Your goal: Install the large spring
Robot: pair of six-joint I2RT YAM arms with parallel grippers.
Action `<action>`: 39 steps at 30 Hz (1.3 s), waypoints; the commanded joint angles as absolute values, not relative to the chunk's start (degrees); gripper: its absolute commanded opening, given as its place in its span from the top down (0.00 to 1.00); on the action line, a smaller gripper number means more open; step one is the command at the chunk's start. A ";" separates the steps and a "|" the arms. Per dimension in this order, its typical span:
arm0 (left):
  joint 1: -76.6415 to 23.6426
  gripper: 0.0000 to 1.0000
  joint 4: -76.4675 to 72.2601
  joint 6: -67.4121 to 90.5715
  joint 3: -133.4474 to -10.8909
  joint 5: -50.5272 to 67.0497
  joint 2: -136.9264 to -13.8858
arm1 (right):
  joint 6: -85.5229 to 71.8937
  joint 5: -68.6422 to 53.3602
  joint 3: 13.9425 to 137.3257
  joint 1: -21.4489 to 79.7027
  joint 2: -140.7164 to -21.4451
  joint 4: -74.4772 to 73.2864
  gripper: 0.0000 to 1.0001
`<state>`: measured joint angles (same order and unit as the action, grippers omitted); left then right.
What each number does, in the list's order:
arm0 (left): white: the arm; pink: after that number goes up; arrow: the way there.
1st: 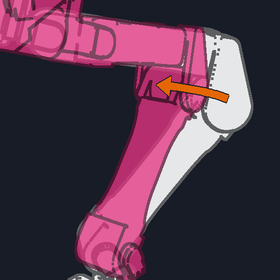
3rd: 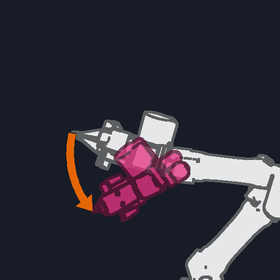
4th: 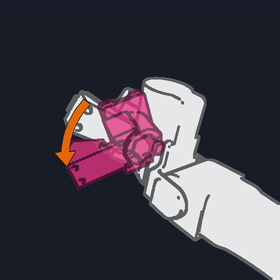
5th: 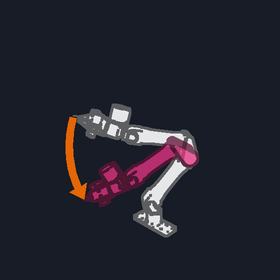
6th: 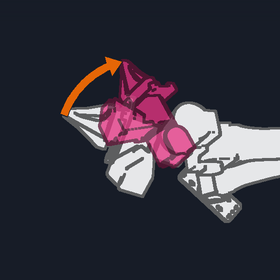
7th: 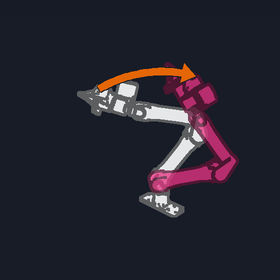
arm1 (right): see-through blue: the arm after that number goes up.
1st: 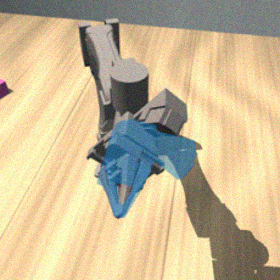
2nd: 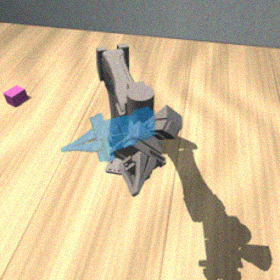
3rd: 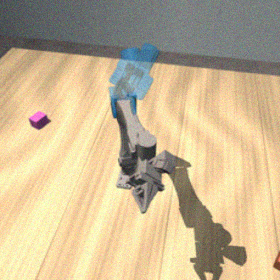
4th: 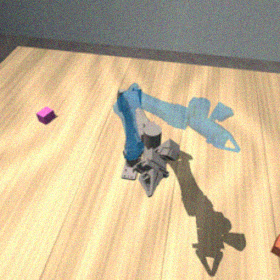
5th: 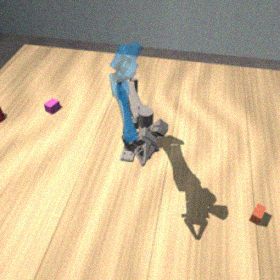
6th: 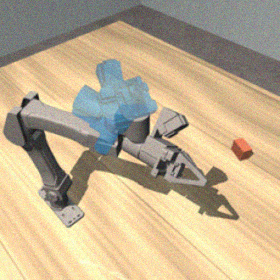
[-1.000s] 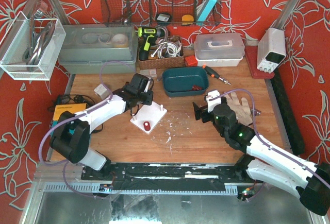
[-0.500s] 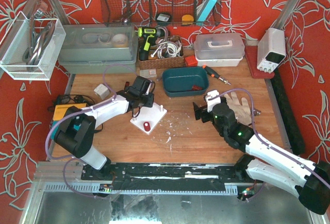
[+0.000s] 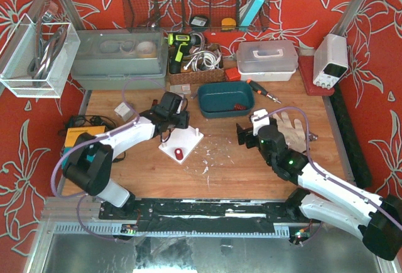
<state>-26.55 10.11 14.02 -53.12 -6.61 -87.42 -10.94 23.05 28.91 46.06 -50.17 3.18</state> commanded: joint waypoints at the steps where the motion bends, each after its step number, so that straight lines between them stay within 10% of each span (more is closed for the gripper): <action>1: -26.29 0.23 4.56 16.99 -49.37 -3.63 -76.69 | -17.53 24.70 30.96 43.74 -53.92 1.78 0.01; 4: -26.68 0.01 -2.66 18.58 -44.20 4.53 -70.08 | -22.53 24.54 38.12 42.28 -59.22 -5.51 0.01; 13: -27.55 0.00 -17.23 21.95 -31.54 5.13 -60.57 | -22.45 21.47 59.34 37.32 -77.79 -18.12 0.01; 39: -27.82 0.00 11.03 14.37 -42.22 21.17 -58.28 | -4.66 4.16 86.29 33.01 -97.80 -32.09 0.14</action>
<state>-27.49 8.73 17.26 -39.16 17.39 -59.55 -14.04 9.45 80.14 34.52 -90.24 -31.68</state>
